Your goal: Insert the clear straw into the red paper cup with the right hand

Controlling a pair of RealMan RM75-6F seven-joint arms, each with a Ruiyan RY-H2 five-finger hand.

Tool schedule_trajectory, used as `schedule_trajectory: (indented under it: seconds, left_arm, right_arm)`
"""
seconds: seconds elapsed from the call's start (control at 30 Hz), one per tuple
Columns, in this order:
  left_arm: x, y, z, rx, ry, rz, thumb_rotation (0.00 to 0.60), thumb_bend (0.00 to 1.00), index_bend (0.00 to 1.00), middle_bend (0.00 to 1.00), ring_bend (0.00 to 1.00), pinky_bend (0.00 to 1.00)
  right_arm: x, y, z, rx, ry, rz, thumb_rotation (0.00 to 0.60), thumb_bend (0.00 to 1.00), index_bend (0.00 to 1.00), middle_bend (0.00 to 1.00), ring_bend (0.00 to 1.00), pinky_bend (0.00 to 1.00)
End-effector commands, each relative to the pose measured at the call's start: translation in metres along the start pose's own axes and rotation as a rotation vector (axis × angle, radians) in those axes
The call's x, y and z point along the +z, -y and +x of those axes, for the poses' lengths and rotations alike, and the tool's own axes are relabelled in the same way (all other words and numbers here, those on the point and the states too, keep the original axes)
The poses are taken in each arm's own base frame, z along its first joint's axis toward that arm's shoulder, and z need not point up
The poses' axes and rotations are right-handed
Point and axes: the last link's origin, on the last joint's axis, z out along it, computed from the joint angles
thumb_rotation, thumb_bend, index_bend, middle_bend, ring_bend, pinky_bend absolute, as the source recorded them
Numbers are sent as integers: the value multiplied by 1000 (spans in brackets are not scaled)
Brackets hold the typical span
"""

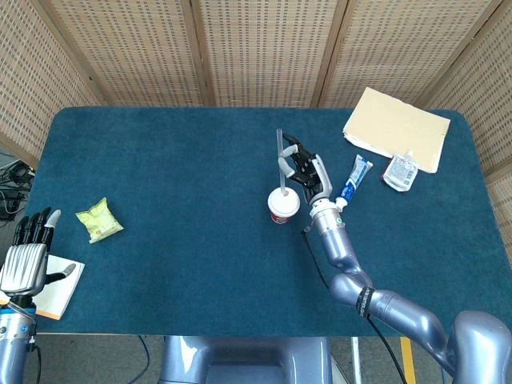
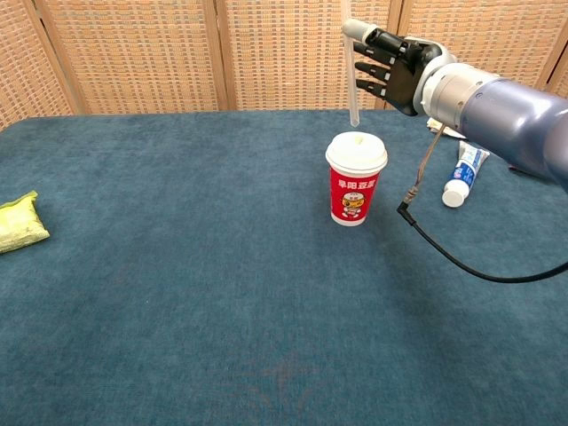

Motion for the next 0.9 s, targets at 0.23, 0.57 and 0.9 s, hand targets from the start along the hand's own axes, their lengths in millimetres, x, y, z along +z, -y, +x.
schedule_trajectory:
  seconds: [0.23, 0.57, 0.9]
  left_arm:
    - [1, -1, -1, 4, 7, 1, 600, 0, 0, 0, 0, 0]
    - [3, 1, -1, 7, 6, 9, 600, 0, 0, 0, 0, 0]
    - [5, 1, -2, 9, 10, 15, 600, 0, 0, 0, 0, 0]
  right_arm:
    - [5, -3, -2, 0, 7, -6, 600, 596, 622, 211, 0, 0]
    - [10, -9, -1, -2, 2, -22, 600, 596, 622, 211, 0, 0]
    - [11, -12, 6, 6, -13, -30, 600, 597, 622, 211, 0, 0]
